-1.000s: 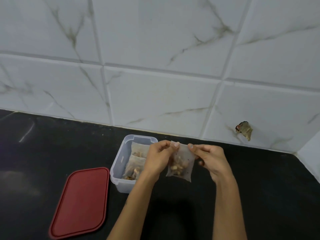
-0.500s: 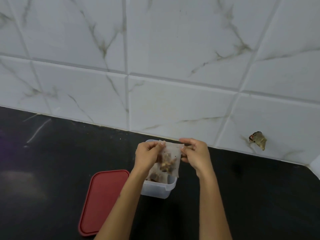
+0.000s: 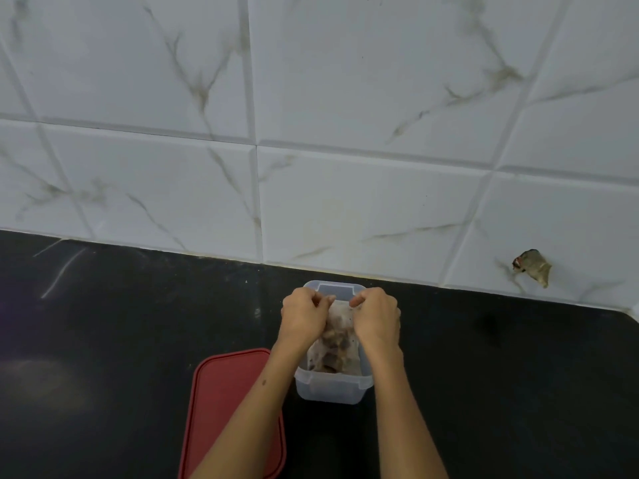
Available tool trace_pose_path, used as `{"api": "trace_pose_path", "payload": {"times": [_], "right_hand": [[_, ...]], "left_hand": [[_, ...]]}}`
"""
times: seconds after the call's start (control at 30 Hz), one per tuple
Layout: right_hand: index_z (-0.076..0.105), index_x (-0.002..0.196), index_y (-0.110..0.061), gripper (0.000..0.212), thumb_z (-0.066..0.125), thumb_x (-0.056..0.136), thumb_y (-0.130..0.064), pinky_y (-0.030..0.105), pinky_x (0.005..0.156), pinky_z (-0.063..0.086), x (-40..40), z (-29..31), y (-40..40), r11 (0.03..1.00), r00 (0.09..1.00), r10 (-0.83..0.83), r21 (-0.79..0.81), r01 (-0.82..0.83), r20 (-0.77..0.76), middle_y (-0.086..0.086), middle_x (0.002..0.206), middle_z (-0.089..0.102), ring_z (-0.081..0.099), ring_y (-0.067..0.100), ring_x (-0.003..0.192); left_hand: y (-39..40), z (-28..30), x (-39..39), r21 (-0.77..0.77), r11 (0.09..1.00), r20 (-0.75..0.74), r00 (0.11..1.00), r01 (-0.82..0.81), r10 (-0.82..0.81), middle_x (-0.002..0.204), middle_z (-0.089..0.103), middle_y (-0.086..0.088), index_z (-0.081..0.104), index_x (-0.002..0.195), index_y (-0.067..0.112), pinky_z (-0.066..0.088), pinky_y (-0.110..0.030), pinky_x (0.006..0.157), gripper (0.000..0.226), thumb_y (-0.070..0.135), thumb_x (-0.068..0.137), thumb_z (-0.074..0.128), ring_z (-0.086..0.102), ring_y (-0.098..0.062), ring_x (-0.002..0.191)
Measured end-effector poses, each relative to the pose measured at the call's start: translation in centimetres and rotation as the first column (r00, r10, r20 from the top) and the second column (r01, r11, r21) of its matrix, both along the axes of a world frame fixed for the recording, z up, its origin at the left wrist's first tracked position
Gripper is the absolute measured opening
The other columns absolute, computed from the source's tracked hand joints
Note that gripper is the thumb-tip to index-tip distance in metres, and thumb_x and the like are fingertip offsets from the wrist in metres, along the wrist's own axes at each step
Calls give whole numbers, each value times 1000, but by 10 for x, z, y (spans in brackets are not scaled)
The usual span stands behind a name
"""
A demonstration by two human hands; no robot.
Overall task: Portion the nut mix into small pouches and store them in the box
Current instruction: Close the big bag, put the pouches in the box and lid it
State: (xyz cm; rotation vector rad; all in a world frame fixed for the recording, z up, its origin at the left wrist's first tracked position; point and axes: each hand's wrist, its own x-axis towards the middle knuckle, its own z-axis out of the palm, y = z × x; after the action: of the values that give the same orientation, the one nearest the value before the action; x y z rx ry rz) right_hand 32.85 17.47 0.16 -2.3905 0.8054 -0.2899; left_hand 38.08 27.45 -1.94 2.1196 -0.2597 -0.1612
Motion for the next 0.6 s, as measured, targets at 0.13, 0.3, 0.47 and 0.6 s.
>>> {"api": "trace_pose_path", "payload": {"times": [0.13, 0.3, 0.47, 0.6], "right_hand": [[58, 123, -8, 30, 54, 93, -7, 28, 77, 49, 5, 2, 4, 1000, 993, 22, 16, -20, -113, 11, 116, 62, 61, 24, 103], [57, 115, -4, 25, 46, 93, -5, 27, 71, 42, 5, 6, 16, 996, 959, 84, 6, -86, -271, 12, 116, 58, 58, 25, 101], [55, 120, -4, 29, 40, 94, -5, 31, 75, 45, 3, 3, 22, 994, 958, 88, 86, -67, -274, 13, 119, 54, 50, 20, 90], [55, 119, -4, 27, 41, 95, -7, 34, 83, 48, 2, 2, 24, 990, 958, 82, 130, -47, -274, 12, 108, 56, 56, 24, 96]], "left_hand": [[2, 3, 2, 114, 973, -99, 977, 200, -189, 92, 63, -9, 65, 91, 12, 47, -25, 72, 9, 11, 90, 56, 55, -15, 81], [3, 9, 2, 187, 925, -212, 933, 330, -290, 79, 51, -9, 53, 74, 7, 41, -26, 59, 9, 5, 83, 52, 47, -18, 69], [0, 13, 0, 262, 890, -248, 917, 373, -311, 76, 51, -17, 59, 88, -5, 48, -40, 74, 14, 6, 88, 50, 55, -24, 73], [-3, 13, -4, 369, 847, -216, 921, 384, -324, 114, 60, -22, 57, 110, -9, 49, -36, 85, 27, 9, 90, 53, 58, -33, 110]]}}
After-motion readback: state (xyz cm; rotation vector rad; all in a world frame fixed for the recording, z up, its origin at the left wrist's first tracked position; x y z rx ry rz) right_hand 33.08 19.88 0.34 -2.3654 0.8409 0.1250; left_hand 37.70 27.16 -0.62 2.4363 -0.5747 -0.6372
